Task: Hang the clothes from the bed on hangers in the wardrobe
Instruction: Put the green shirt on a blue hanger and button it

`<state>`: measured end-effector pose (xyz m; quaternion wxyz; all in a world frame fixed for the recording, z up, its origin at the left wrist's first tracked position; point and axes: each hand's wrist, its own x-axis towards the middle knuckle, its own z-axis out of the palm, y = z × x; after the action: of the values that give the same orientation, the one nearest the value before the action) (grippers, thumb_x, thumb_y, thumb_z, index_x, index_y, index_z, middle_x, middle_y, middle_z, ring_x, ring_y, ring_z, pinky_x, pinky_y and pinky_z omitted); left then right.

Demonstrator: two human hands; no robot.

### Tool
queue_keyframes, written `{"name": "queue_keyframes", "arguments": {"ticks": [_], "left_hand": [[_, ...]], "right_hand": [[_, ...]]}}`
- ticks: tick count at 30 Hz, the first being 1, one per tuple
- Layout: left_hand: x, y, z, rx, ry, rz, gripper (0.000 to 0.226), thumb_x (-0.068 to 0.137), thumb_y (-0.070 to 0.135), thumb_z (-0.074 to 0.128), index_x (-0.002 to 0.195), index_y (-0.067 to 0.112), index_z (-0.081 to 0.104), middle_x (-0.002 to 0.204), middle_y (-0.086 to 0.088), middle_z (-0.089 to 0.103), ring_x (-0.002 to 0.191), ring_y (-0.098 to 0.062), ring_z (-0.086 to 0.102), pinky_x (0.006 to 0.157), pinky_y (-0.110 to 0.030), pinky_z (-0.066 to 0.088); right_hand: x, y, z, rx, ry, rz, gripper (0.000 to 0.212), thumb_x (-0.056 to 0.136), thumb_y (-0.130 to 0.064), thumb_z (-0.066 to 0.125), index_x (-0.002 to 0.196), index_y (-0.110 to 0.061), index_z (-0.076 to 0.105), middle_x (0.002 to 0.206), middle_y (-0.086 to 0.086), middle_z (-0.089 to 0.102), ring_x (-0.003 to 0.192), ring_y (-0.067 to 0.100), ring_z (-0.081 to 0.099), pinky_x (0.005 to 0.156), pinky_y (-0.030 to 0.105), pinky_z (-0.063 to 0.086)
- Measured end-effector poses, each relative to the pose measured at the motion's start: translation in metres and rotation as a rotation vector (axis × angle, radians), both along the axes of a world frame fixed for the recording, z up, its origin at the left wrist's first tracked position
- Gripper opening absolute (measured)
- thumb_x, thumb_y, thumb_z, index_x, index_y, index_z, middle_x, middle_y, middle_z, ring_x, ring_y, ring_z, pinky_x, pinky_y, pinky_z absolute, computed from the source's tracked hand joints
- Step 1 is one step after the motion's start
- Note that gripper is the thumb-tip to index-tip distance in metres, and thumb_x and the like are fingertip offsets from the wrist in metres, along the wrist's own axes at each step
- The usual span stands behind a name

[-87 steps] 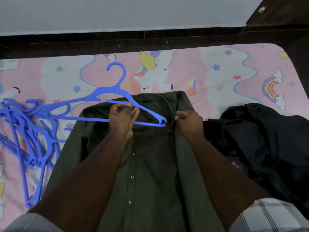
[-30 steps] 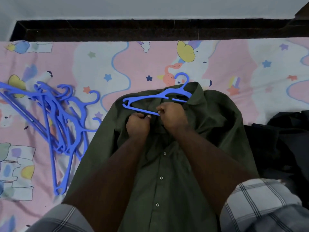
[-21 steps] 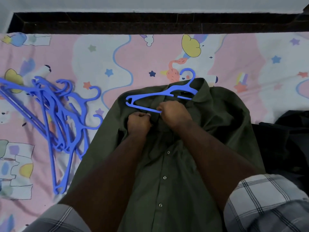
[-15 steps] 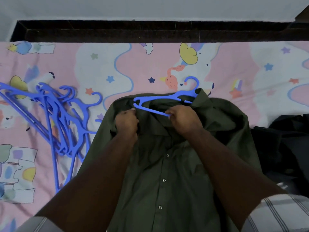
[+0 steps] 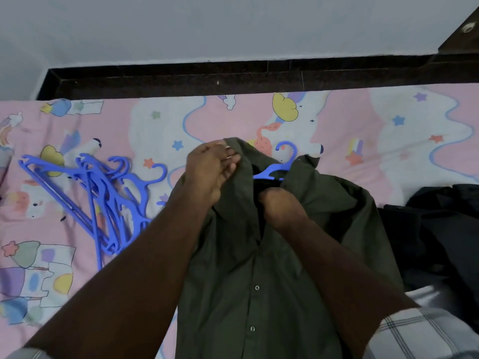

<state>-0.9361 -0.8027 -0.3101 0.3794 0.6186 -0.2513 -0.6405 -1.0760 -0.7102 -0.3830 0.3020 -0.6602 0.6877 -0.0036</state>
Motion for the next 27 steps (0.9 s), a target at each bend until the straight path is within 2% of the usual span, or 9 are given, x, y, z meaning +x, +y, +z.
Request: {"name": "queue_keyframes", "arguments": {"ticks": [2, 6, 9, 11, 15, 17, 19, 22, 27], "left_hand": [[-0.004, 0.007, -0.003, -0.029, -0.030, -0.075, 0.009, 0.096, 0.006, 0.062, 0.093, 0.015, 0.065, 0.086, -0.005, 0.074, 0.080, -0.017, 0.073, 0.074, -0.027, 0.060], [0.014, 0.027, -0.033, -0.025, -0.180, 0.007, 0.012, 0.096, 0.007, 0.059, 0.091, 0.017, 0.064, 0.094, -0.010, 0.072, 0.078, -0.017, 0.070, 0.070, -0.023, 0.057], [0.021, 0.063, -0.061, 0.059, -0.190, 0.045, 0.016, 0.096, 0.005, 0.058, 0.088, 0.016, 0.065, 0.085, -0.008, 0.072, 0.072, -0.017, 0.068, 0.065, -0.024, 0.055], [0.020, 0.092, -0.074, 0.106, -0.171, 0.072, 0.019, 0.097, 0.005, 0.057, 0.085, 0.017, 0.064, 0.080, -0.006, 0.069, 0.067, -0.014, 0.065, 0.060, -0.022, 0.051], [0.025, 0.145, -0.103, 0.183, -0.271, -0.016, 0.013, 0.096, 0.006, 0.059, 0.089, 0.015, 0.066, 0.081, -0.006, 0.068, 0.066, -0.014, 0.064, 0.059, -0.024, 0.051], [0.035, 0.166, -0.117, 0.186, -0.425, -0.259, 0.009, 0.093, 0.008, 0.065, 0.099, 0.014, 0.068, 0.087, -0.005, 0.071, 0.075, -0.015, 0.066, 0.070, -0.028, 0.055], [0.044, 0.181, -0.127, 0.138, -0.613, -0.549, 0.022, 0.088, 0.012, 0.072, 0.109, 0.018, 0.069, 0.099, -0.001, 0.072, 0.090, -0.015, 0.066, 0.082, -0.025, 0.050], [0.052, 0.193, -0.132, 0.078, -0.735, -0.763, 0.037, 0.083, 0.012, 0.076, 0.120, 0.014, 0.068, 0.110, -0.004, 0.071, 0.102, -0.018, 0.066, 0.080, -0.019, 0.042], [0.054, 0.205, -0.133, 0.022, -0.835, -0.880, 0.030, 0.090, 0.012, 0.066, 0.120, 0.017, 0.067, 0.113, -0.001, 0.073, 0.108, -0.020, 0.065, 0.076, -0.016, 0.037]], "right_hand": [[-0.001, 0.004, -0.003, -0.026, -0.094, -0.105, 0.028, 0.088, -0.008, 0.059, 0.112, -0.009, 0.072, 0.113, 0.012, 0.071, 0.108, 0.032, 0.064, 0.090, 0.034, 0.047], [-0.015, 0.037, -0.009, -0.258, -0.161, -0.540, 0.026, 0.085, -0.004, 0.061, 0.105, -0.010, 0.077, 0.106, 0.010, 0.074, 0.102, 0.028, 0.067, 0.090, 0.031, 0.048], [-0.015, 0.069, -0.012, -0.118, -0.293, -0.816, 0.022, 0.086, -0.012, 0.068, 0.106, -0.014, 0.076, 0.107, 0.002, 0.075, 0.104, 0.017, 0.068, 0.089, 0.020, 0.046], [-0.006, 0.087, -0.018, 0.013, -0.349, -0.898, 0.020, 0.086, -0.016, 0.071, 0.105, -0.017, 0.076, 0.105, 0.000, 0.076, 0.102, 0.015, 0.069, 0.083, 0.016, 0.043], [0.026, 0.114, -0.030, 0.143, -0.321, -0.794, 0.022, 0.088, -0.023, 0.071, 0.108, -0.019, 0.076, 0.111, 0.001, 0.075, 0.108, 0.019, 0.068, 0.086, 0.021, 0.046], [0.042, 0.118, -0.036, 0.185, -0.315, -0.740, 0.027, 0.088, -0.027, 0.071, 0.113, -0.018, 0.074, 0.115, 0.004, 0.073, 0.112, 0.022, 0.066, 0.091, 0.026, 0.047], [0.053, 0.120, -0.044, 0.208, -0.318, -0.735, 0.034, 0.088, -0.030, 0.072, 0.119, -0.016, 0.070, 0.118, 0.007, 0.072, 0.115, 0.024, 0.064, 0.093, 0.028, 0.048], [0.060, 0.127, -0.052, 0.225, -0.309, -0.746, 0.041, 0.087, -0.029, 0.073, 0.125, -0.015, 0.067, 0.123, 0.008, 0.070, 0.119, 0.024, 0.062, 0.099, 0.029, 0.048], [0.062, 0.141, -0.057, 0.235, -0.299, -0.770, 0.033, 0.087, -0.023, 0.073, 0.118, -0.015, 0.071, 0.121, 0.009, 0.070, 0.118, 0.026, 0.063, 0.099, 0.028, 0.047]]}}
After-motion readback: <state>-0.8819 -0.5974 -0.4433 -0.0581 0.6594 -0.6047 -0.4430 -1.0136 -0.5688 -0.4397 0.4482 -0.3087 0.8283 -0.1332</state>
